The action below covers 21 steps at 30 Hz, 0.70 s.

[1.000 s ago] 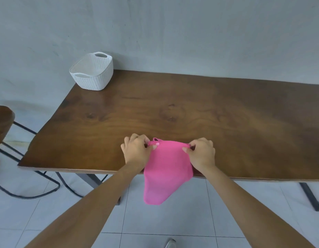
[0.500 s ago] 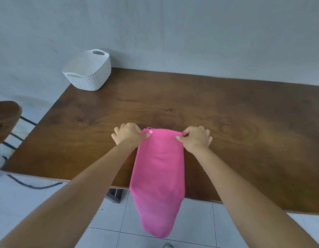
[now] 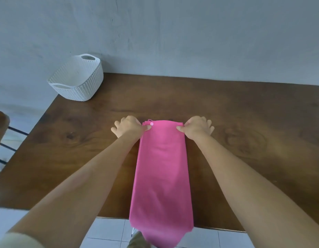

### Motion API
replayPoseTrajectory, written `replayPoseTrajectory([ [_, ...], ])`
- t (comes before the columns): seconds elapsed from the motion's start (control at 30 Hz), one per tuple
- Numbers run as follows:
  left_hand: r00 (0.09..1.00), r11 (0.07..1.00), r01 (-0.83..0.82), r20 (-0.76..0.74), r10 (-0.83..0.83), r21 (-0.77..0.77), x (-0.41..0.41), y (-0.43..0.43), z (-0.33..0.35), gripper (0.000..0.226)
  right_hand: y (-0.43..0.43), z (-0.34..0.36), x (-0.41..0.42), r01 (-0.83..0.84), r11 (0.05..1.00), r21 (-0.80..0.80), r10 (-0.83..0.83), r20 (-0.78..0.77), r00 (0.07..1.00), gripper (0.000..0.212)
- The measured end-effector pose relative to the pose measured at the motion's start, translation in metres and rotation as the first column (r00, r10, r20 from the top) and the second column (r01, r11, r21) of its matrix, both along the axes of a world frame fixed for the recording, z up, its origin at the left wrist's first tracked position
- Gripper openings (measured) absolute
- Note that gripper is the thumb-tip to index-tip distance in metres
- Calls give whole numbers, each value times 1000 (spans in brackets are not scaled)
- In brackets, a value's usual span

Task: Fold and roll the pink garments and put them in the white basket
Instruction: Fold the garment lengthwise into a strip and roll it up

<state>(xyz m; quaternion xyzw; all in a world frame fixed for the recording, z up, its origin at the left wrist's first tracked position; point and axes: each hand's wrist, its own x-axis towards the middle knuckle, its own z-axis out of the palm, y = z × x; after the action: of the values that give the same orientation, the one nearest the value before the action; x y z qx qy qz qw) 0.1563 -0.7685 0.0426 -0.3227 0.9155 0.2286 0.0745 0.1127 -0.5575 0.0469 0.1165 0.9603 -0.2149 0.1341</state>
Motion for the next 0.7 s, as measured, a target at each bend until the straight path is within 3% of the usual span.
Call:
replayPoseTrajectory([
  [0.7, 992, 983, 129, 2, -130, -130, -200, -42, -25, 79, -35, -9, -192, 133, 987, 87, -132, -11, 991, 56],
])
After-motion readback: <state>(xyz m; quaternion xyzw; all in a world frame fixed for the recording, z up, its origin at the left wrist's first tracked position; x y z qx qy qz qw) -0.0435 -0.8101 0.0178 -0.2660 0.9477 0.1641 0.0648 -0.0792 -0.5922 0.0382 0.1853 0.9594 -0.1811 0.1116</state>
